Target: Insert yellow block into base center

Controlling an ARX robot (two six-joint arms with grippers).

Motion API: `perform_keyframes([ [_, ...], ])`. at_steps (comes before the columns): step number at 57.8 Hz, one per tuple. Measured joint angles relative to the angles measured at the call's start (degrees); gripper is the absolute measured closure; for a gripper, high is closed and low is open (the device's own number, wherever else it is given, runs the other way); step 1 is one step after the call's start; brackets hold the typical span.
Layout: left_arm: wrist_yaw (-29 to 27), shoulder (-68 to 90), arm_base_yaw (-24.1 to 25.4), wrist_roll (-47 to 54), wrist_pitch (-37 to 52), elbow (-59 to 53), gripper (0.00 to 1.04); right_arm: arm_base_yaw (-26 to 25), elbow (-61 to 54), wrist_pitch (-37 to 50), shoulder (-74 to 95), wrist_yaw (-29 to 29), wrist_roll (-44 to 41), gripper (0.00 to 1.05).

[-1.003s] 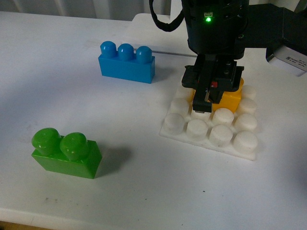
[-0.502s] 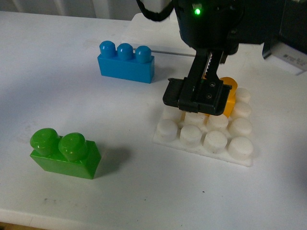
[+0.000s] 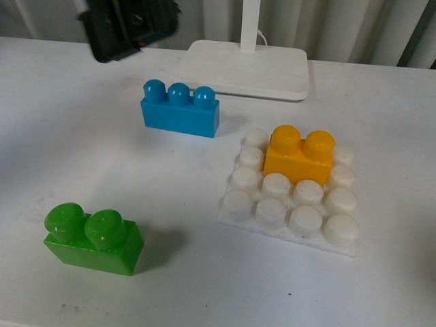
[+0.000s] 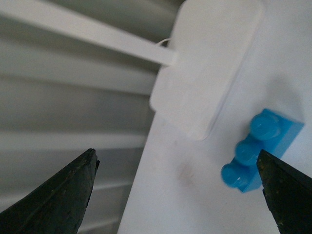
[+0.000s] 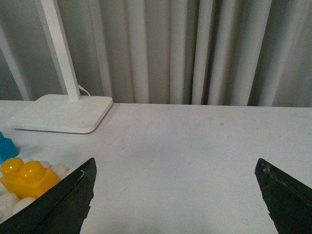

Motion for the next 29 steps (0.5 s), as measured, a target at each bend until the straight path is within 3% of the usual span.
perform_keyframes([
  [12,-4.5,-20.2,6.4,-15.9,7.9,-18.2,0.06,0.0,0.0,0.0,0.0,0.0,0.0,0.09],
  [20,-9.6,-35.4,10.2,-29.1,4.2,-29.0,0.06,0.0,0.0,0.0,0.0,0.0,0.0,0.09],
  [29,-14.5,-50.1,10.5,-50.0,-4.9,-38.1,0.06,0.0,0.0,0.0,0.0,0.0,0.0,0.09],
])
